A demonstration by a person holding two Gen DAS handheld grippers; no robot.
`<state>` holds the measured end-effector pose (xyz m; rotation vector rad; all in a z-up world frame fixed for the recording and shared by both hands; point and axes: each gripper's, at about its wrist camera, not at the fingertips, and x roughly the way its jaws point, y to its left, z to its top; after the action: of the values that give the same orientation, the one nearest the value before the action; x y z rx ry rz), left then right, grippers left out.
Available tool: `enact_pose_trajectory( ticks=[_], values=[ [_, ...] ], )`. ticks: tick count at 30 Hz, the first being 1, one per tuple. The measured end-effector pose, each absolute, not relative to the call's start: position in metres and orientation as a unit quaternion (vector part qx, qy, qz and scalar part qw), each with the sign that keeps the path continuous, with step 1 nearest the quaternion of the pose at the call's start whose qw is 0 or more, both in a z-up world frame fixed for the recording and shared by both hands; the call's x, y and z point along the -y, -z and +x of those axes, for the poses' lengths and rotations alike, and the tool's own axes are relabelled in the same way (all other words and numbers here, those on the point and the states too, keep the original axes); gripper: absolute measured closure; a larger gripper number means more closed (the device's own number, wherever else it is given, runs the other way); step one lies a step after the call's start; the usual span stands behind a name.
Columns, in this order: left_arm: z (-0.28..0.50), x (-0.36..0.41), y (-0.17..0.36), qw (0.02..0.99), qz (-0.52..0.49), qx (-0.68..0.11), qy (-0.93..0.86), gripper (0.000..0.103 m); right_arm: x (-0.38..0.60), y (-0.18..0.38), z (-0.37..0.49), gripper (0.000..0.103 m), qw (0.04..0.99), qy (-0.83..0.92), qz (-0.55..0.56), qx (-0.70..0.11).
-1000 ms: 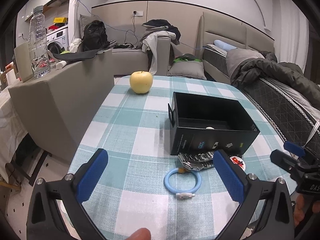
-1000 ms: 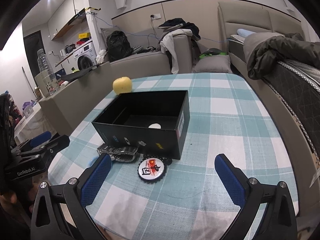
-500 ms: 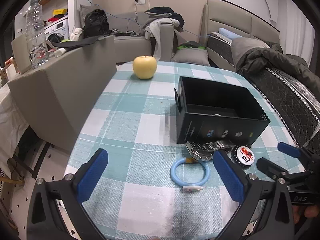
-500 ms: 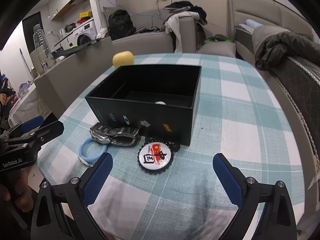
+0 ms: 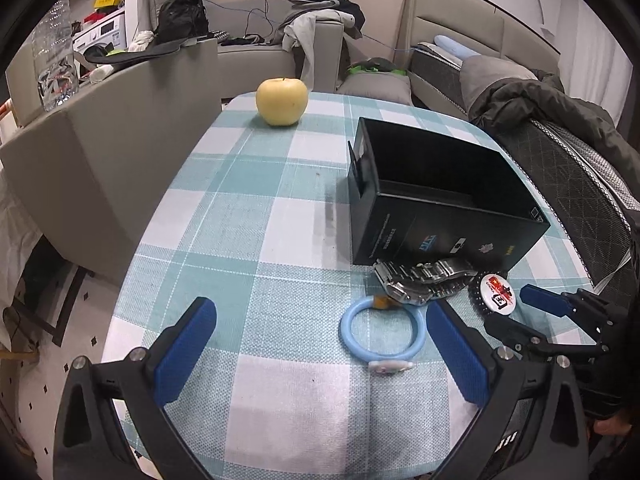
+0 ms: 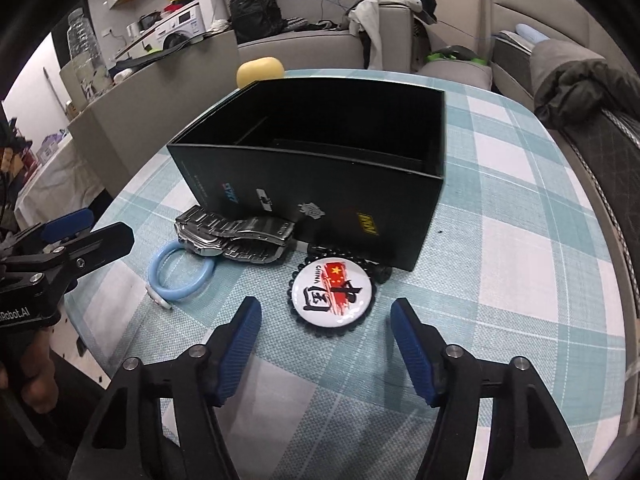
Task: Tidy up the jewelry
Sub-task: 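Grasp the white badge with the right tool while the left tool grasps the blue bangle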
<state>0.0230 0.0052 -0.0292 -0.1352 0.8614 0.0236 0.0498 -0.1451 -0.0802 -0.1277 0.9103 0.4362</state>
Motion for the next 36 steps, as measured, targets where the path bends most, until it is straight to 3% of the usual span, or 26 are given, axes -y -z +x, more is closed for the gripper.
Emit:
enact_pose_trajectory(
  ticks=[4, 9, 36],
  values=[
    [0.023, -0.006, 0.029, 0.908, -0.063, -0.415, -0.011, 0.001, 0.145, 0.081, 0.053, 0.049, 0.874, -0.201, -0.063, -0.438],
    [0.026, -0.007, 0.030, 0.908, -0.063, -0.415, -0.012, 0.001, 0.143, 0.079, 0.051, 0.064, 0.875, -0.198, -0.075, -0.435],
    [0.041, 0.030, 0.066, 0.874, 0.022, -0.486, 0.021, 0.002, 0.170, 0.049, 0.040, 0.064, 0.898, -0.221, 0.000, -0.382]
  ],
)
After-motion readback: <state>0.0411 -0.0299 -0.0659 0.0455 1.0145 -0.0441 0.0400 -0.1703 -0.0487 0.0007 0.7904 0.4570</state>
